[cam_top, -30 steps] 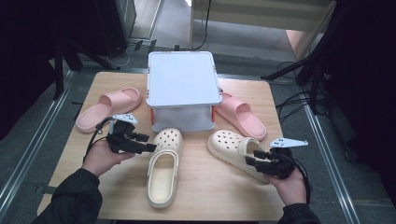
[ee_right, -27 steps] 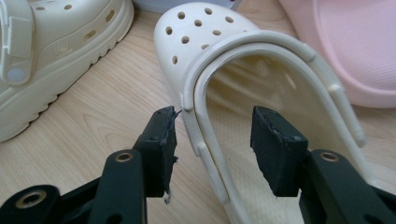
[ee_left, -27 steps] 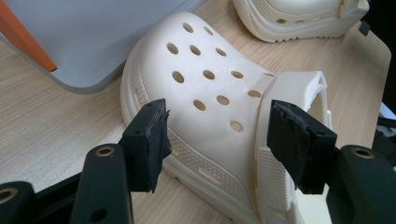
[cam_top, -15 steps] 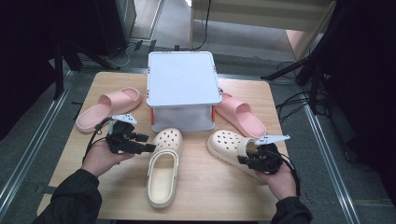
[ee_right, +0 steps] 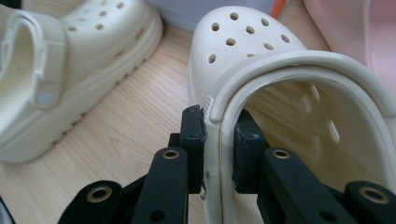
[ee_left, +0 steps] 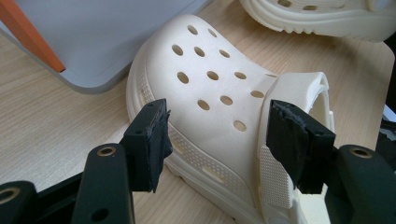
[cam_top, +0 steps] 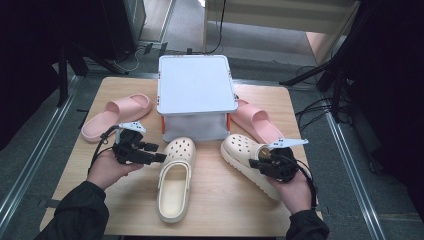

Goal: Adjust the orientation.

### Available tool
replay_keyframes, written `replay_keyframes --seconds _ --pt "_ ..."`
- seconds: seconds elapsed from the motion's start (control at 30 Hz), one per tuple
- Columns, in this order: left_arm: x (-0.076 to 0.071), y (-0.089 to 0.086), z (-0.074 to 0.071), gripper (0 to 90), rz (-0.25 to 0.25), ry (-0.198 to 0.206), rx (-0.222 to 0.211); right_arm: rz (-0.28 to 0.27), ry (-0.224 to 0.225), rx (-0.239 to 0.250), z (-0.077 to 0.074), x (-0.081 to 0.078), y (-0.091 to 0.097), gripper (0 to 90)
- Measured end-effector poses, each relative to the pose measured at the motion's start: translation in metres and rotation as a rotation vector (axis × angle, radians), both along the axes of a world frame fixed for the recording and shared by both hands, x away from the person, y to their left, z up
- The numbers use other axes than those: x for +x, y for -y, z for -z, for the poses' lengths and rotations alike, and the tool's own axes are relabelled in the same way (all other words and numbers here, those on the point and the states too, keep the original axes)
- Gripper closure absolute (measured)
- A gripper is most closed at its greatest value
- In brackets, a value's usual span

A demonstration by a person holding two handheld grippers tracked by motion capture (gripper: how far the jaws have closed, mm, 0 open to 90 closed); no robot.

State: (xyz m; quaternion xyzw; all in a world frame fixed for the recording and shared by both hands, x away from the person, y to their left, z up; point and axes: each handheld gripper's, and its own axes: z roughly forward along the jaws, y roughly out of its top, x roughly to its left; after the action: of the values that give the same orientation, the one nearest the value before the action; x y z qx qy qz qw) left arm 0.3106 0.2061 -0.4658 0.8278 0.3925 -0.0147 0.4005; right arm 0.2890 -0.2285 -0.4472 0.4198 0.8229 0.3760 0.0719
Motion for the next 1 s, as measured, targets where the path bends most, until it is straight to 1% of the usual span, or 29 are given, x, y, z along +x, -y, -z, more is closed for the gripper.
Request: replay_keyframes --seconds 0.07,0.13,0.27,0.33,0.47,0.5,0.57,0.63,0.73,0.87,1.0 --pt "0.000 0.000 0.000 39.1 0.000 0.001 0.000 0.001 0.001 0.018 -0.004 -0.003 -0.007 78.2" --pt "0.000 0.000 0.000 39.3 0.000 0.002 0.001 0.004 -0.004 0.023 -0.006 -0.006 -0.016 78.2" --pt "-0.001 0.000 -0.001 40.9 0.002 0.004 0.003 0.011 -0.018 0.000 -0.004 -0.008 -0.037 78.0" --pt "-0.001 0.000 -0.001 42.9 0.004 0.002 0.002 0.017 -0.026 -0.011 -0.001 -0.008 -0.046 78.0" --pt "-0.002 0.001 -0.001 46.1 0.011 0.009 0.011 0.030 -0.042 -0.039 0.007 -0.007 -0.063 78.0" --pt "-0.002 0.001 -0.001 46.4 0.013 0.011 0.012 0.035 -0.043 -0.041 0.009 -0.008 -0.068 78.0" --pt "-0.002 0.001 -0.001 46.9 0.016 0.012 0.012 0.044 -0.028 -0.052 0.012 -0.008 -0.075 77.9" --pt "-0.002 0.001 -0.001 47.0 0.017 0.014 0.012 0.049 -0.020 -0.060 0.015 -0.008 -0.080 77.9" --pt "-0.002 0.001 -0.001 47.2 0.017 0.013 0.012 0.054 -0.025 -0.065 0.019 -0.010 -0.088 77.8" --pt "-0.002 0.001 0.000 47.2 0.019 0.012 0.014 0.063 -0.033 -0.052 0.023 -0.011 -0.097 77.7" --pt "-0.002 0.002 0.000 47.2 0.019 0.011 0.018 0.060 -0.030 -0.038 0.026 -0.011 -0.101 77.6"
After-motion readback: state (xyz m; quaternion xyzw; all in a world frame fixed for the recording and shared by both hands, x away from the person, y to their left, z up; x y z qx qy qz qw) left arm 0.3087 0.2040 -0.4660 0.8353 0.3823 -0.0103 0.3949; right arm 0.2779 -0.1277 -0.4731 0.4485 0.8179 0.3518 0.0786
